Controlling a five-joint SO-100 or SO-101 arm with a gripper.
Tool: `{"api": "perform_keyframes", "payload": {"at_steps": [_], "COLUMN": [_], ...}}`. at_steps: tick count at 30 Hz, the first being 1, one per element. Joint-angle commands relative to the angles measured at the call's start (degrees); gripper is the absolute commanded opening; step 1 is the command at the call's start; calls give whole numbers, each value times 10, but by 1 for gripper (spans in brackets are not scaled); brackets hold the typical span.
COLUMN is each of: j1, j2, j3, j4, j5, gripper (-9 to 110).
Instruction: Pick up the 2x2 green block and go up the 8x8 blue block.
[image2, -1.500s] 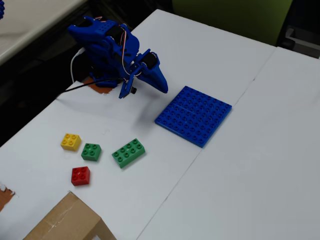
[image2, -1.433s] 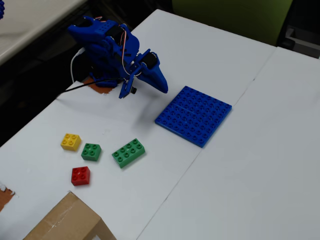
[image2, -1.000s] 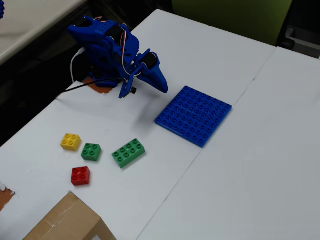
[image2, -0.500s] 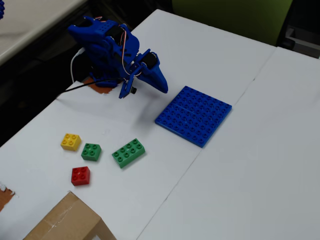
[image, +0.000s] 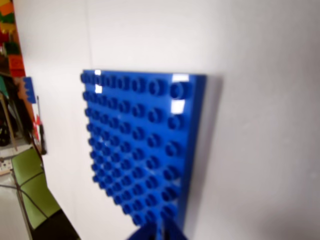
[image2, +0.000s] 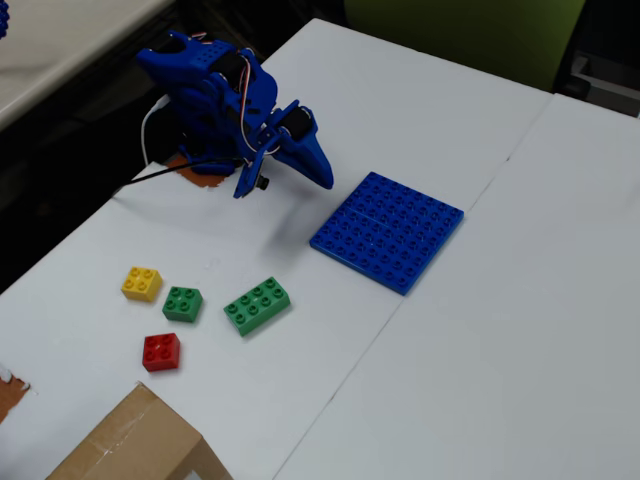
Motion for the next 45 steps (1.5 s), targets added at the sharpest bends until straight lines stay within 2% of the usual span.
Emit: {"api": "perform_keyframes", "payload": {"at_steps": [1, 2, 3, 4, 11, 14, 16, 18, 23, 28, 34, 38, 41, 45], "j1": [-4, -4, -13, -14, -12, -4, -3, 1, 9, 68, 151, 193, 245, 357], "j2": [4, 5, 4, 4, 4, 4, 4, 4, 4, -2, -186, -323, -402, -533], "j3": [4, 6, 6, 6, -3, -8, -6, -5, -28, -143, -360, -491, -529, -588], "j4": [-9, 0, 11, 11, 25, 28, 31, 35, 66, 232, 404, 451, 429, 409], "j5": [-41, -244, -331, -340, -798, -954, -1021, -1069, -1073, -1013, -1024, -1041, -1111, -1273], "gripper": [1, 0, 0, 0, 1, 2, 2, 2, 2, 3, 8, 17, 19, 20]}}
